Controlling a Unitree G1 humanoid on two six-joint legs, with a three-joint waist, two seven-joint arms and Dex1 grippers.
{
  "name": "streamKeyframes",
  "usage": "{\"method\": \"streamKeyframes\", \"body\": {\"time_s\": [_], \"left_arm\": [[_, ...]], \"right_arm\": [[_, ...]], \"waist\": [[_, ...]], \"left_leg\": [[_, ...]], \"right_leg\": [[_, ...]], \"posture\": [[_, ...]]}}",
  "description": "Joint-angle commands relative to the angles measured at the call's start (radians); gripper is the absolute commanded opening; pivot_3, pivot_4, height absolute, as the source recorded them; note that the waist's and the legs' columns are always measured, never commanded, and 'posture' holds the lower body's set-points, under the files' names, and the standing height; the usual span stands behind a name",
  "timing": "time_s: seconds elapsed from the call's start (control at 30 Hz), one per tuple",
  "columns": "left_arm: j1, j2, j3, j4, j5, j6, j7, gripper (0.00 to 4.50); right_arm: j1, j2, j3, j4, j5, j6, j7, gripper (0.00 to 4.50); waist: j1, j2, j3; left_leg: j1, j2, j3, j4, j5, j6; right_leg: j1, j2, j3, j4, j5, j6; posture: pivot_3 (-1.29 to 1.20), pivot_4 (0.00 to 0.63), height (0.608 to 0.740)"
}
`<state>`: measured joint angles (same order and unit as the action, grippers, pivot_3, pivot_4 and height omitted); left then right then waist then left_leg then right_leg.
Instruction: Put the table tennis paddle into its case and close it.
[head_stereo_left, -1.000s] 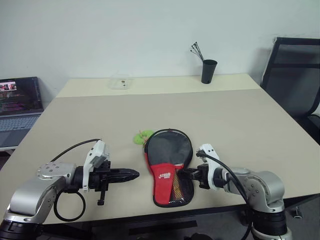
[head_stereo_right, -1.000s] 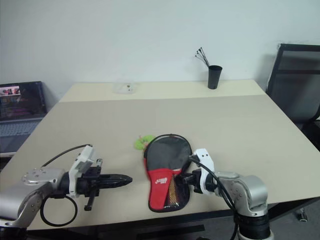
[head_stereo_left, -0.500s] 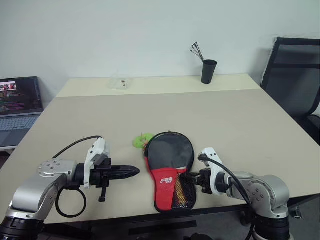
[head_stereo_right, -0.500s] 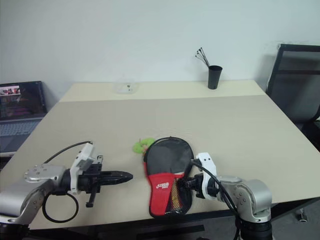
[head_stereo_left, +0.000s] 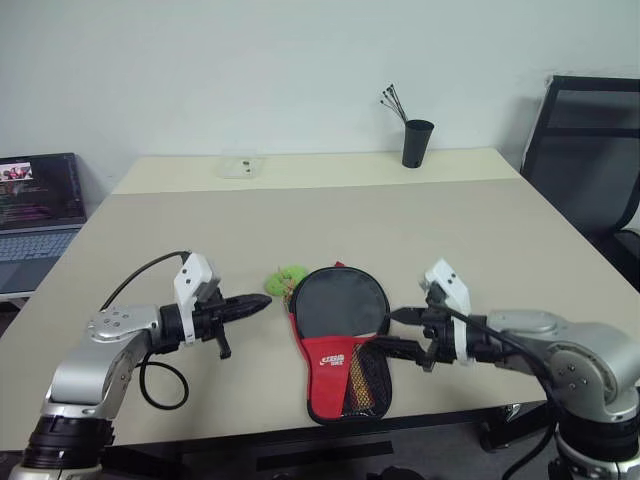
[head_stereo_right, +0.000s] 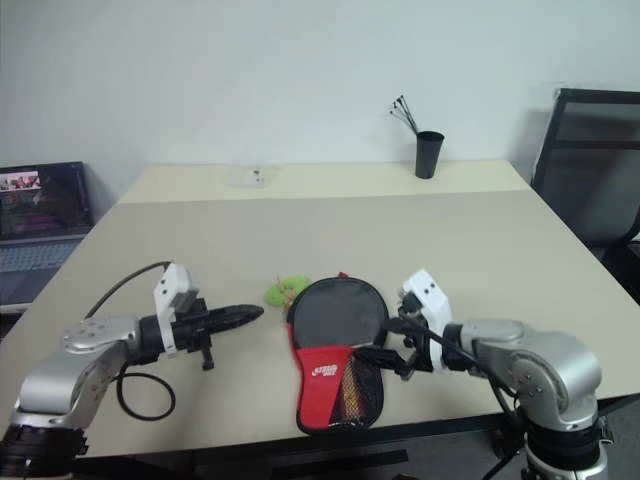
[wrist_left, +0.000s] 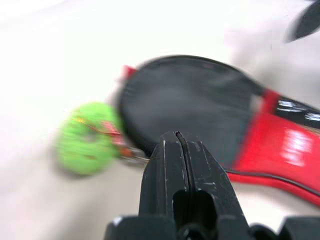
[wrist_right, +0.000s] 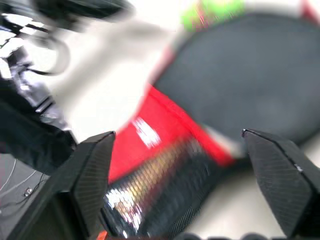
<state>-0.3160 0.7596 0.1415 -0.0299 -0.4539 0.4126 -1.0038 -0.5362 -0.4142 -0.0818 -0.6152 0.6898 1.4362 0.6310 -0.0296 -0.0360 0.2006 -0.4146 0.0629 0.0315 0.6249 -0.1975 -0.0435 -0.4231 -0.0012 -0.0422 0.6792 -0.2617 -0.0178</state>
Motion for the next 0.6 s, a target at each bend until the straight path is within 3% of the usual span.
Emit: {"method": "streamKeyframes", "body": {"time_s": [0.03,0.17,0.27,0.6], "left_arm": [[-0.037,-0.005,0.008,0.021,0.028,-0.035,0.029,0.00],[-0.046,-0.004,-0.003,0.036,0.045,-0.015,0.040,0.00],[-0.062,-0.007,-0.018,0.075,0.080,-0.028,0.061,0.62],[-0.222,-0.099,-0.058,0.269,0.166,-0.061,0.162,4.26]], "right_arm": [[-0.025,0.000,0.134,0.038,-0.033,-0.154,0.023,4.48],[-0.046,0.045,0.258,0.170,-0.151,-0.308,-0.045,4.48],[-0.068,0.080,0.300,0.269,-0.223,-0.396,-0.083,4.50],[-0.051,0.135,0.332,0.307,-0.259,-0.457,-0.102,4.50]], "waist": [[0.000,0.000,0.000],[-0.001,0.000,0.000],[0.001,-0.001,0.000],[0.003,-0.002,-0.001]], "left_leg": [[-0.001,0.000,0.000,0.000,0.000,0.000],[-0.001,0.000,0.001,0.001,0.000,0.000],[-0.001,0.000,0.001,0.002,0.000,0.000],[-0.002,0.000,0.001,0.003,0.000,0.000]], "right_leg": [[0.000,0.000,0.000,0.000,0.000,0.000],[-0.001,0.000,0.001,0.000,0.000,0.000],[-0.001,0.000,0.001,0.001,0.000,0.000],[-0.001,0.000,0.001,0.001,0.001,0.000]], "posture": [[0.00,0.150,0.740],[0.00,0.150,0.740],[0.00,0.150,0.740],[0.00,0.150,0.740]]}}
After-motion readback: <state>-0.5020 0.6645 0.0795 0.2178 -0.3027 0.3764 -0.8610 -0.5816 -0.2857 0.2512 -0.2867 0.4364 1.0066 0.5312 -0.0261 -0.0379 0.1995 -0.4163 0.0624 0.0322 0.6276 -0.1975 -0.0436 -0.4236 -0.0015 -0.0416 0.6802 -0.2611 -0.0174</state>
